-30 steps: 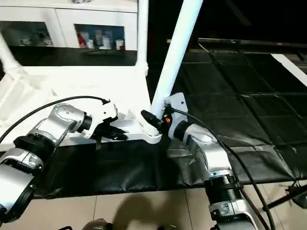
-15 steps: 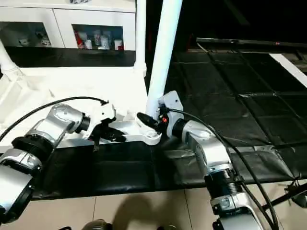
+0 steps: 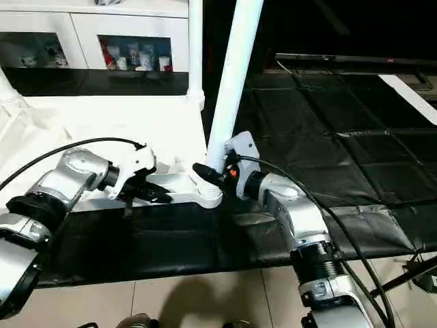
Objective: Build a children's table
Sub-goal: Insert table leg to table base
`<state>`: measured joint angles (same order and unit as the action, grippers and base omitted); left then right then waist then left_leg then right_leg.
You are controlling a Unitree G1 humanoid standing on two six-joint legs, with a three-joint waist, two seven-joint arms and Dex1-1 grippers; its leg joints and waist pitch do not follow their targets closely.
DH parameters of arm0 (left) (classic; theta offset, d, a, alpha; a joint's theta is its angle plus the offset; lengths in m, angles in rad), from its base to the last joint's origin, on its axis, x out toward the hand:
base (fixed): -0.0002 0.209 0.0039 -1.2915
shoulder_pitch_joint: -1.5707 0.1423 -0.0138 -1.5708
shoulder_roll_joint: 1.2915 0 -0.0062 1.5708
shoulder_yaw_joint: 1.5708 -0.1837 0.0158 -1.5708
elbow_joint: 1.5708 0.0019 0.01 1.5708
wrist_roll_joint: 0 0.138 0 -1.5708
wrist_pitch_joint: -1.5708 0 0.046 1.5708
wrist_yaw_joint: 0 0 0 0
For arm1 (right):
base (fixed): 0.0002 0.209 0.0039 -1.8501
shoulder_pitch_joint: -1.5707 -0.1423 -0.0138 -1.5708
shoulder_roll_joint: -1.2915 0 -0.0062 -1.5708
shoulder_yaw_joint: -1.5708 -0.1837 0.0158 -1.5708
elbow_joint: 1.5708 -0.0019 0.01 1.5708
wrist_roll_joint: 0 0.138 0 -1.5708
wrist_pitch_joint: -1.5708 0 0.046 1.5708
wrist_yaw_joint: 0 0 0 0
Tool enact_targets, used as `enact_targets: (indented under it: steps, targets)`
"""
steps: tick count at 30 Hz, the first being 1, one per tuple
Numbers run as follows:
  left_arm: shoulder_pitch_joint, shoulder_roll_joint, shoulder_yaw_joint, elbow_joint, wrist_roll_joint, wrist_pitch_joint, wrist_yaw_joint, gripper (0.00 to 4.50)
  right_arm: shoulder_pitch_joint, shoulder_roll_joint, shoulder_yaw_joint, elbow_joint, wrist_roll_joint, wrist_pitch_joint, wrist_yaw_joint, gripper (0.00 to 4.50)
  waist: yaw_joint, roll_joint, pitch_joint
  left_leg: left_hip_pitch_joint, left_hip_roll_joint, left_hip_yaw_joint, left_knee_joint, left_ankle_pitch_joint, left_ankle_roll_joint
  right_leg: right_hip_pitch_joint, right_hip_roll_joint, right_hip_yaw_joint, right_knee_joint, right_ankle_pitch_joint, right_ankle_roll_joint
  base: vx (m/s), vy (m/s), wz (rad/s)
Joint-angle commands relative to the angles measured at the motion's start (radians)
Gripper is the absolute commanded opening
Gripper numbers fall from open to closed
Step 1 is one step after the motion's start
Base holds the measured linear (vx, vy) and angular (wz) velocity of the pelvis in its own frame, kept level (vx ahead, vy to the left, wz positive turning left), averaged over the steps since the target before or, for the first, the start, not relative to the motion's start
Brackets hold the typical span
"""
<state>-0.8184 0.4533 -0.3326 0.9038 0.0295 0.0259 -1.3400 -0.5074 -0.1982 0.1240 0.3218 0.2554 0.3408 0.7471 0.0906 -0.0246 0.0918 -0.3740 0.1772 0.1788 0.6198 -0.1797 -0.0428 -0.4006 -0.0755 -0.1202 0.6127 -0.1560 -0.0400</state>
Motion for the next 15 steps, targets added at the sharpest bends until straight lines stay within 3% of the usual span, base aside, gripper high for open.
enact_targets:
  steps: [1, 6, 8, 10, 12, 15]
  targets:
    - [0.005, 0.036, 0.016, -0.037, -0.020, 0.019, -0.041, 0.00, 0.017, -0.005, -0.003, 0.034, -0.005, 0.011, -0.002, 1.90, 0.007, 0.013, -0.094, 0.019, 0.071, -0.033, -0.085, -0.235, -0.029, 0.055, -0.114, 0.077, -0.076, -0.302, -0.188, 0.000, 0.000, 0.00]
    - [0.057, 0.052, 0.048, -0.133, -0.055, 0.078, -0.042, 0.00, 0.002, 0.033, -0.002, 0.085, 0.020, -0.002, 0.024, 1.90, 0.008, 0.016, -0.093, 0.022, 0.075, -0.036, -0.087, -0.261, -0.043, 0.054, -0.118, 0.077, -0.076, -0.331, -0.191, 0.000, 0.000, 0.00]
    - [0.089, 0.063, 0.058, -0.195, -0.067, 0.112, -0.034, 0.00, -0.004, 0.048, 0.001, 0.106, 0.020, -0.010, 0.032, 1.90, 0.008, 0.009, -0.091, 0.022, 0.074, -0.035, -0.088, -0.262, -0.042, 0.053, -0.117, 0.077, -0.076, -0.333, -0.192, 0.000, 0.000, 0.00]
    - [0.118, 0.076, 0.062, -0.255, -0.076, 0.147, -0.037, 0.00, -0.014, 0.058, 0.008, 0.132, 0.016, -0.017, 0.040, 1.90, 0.008, 0.013, -0.091, 0.023, 0.073, -0.033, -0.088, -0.260, -0.041, 0.051, -0.116, 0.078, -0.077, -0.333, -0.193, 0.000, 0.000, 0.00]
    - [0.128, 0.082, 0.062, -0.279, -0.077, 0.159, -0.041, 0.00, -0.021, 0.060, 0.013, 0.144, 0.013, -0.019, 0.049, 1.90, 0.007, 0.009, -0.090, 0.021, 0.074, -0.034, -0.089, -0.259, -0.041, 0.052, -0.117, 0.078, -0.075, -0.338, -0.195, 0.000, 0.000, 0.00]
    - [0.136, 0.085, 0.057, -0.317, -0.079, 0.173, -0.043, 0.00, -0.038, 0.051, 0.033, 0.173, 0.001, -0.025, 0.077, 1.90, 0.007, 0.012, -0.088, 0.023, 0.071, -0.032, -0.088, -0.258, -0.038, 0.050, -0.115, 0.078, -0.079, -0.366, -0.184, 0.000, 0.000, 0.00]
